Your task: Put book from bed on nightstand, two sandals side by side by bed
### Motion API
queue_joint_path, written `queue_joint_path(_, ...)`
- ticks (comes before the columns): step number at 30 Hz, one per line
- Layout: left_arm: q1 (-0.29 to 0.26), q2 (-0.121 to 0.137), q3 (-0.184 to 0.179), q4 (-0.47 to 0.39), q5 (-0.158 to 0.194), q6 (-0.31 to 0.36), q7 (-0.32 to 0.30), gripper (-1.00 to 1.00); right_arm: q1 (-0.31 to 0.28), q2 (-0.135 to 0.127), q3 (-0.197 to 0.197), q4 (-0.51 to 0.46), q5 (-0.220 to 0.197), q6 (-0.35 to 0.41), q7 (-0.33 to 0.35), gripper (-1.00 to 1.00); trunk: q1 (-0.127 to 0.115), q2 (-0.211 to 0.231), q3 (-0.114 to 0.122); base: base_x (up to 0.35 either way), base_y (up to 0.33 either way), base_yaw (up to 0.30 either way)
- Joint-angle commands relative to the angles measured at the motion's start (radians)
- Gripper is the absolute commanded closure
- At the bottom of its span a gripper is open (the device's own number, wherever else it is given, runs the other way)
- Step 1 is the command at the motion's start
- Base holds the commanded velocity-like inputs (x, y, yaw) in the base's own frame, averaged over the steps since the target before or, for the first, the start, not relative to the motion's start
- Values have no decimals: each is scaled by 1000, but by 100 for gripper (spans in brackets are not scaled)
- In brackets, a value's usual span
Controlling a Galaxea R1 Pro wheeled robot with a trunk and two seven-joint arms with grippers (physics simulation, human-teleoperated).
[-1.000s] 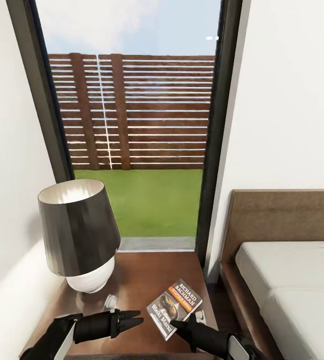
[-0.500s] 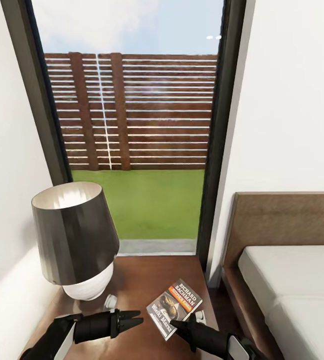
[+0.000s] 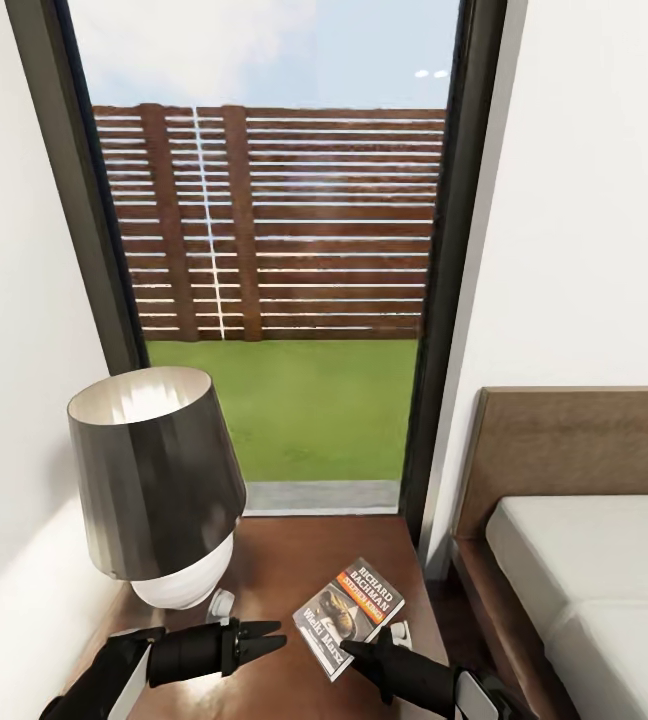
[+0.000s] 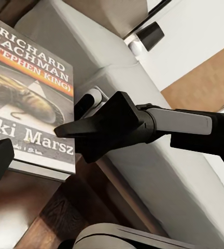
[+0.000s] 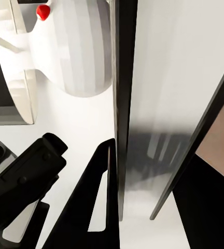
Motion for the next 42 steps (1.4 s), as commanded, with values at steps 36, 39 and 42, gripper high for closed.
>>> queue_joint_path(36, -1, -1, 0, 0, 2, 11, -3, -100, 0, 0, -2, -2, -6, 107, 2, 100, 19, -35, -17, 0, 0, 0)
queue_joint_path(39, 0, -1, 0, 0, 2, 11, -3, -100, 0, 0, -2, -2, -6, 107, 2, 100, 27, -49, -23, 0, 0, 0)
queue_joint_path(42, -1, -1, 0, 0, 2, 11, -3, -100, 0, 0, -2, -2, -6, 107, 2, 100, 38, -70, -32, 0, 0, 0)
